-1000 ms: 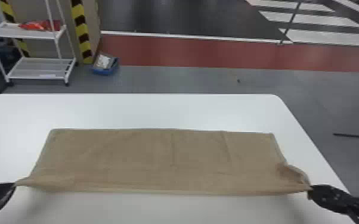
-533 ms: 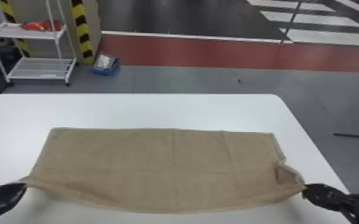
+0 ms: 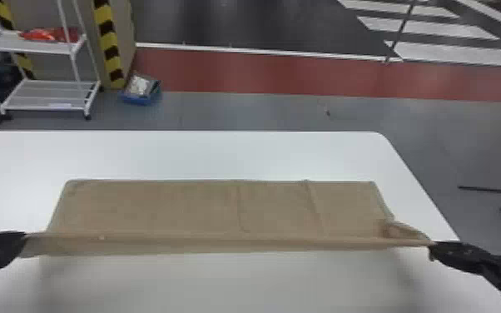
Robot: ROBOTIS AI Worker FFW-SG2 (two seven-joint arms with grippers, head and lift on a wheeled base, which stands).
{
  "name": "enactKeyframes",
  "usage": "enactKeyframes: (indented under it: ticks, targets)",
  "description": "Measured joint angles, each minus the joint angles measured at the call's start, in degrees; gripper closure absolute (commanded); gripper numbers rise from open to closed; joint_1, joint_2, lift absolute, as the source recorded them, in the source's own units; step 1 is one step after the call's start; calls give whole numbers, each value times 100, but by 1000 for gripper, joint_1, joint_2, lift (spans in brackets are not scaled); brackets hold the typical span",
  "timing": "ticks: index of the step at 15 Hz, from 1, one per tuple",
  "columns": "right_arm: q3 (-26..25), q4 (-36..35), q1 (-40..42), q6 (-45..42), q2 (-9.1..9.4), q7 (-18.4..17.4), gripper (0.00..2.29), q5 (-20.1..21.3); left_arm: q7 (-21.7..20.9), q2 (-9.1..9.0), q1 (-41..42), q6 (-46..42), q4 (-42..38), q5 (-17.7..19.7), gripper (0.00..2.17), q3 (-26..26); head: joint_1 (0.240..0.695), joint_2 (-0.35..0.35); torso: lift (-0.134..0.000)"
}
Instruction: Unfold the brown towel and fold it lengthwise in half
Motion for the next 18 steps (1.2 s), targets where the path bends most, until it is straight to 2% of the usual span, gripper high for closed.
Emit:
enactKeyframes:
  ticks: [3,8,11,13,16,18]
  targets:
    - [277,-354,-92,1879,-196,0,1504,546,-21,23,-60,76,-63,-4,1713,7,695,-186,-119]
    - [281,-697,-184,3220,-316,-1,1504,486,-11,131,-81,67,-11,11,1713,43,695,-180,-119]
    - [498,-760,-486,4300,-490,-3,1504,527,-14,139,-132,96,-10,5,1713,12,695,-168,-119]
    - [715,-630,-878,4983,-713,-2,1504,556,-104,141,-306,316,-10,-102,1713,-39,695,-156,-119]
    - [1303,-110,-1491,5154,-1119,-1,1504,746,-186,207,-646,776,36,-448,1713,-187,695,-142,-119]
    - [1745,369,-1970,5162,-1266,-1,1504,1060,-230,262,-854,978,154,-650,1713,-329,695,-135,-119]
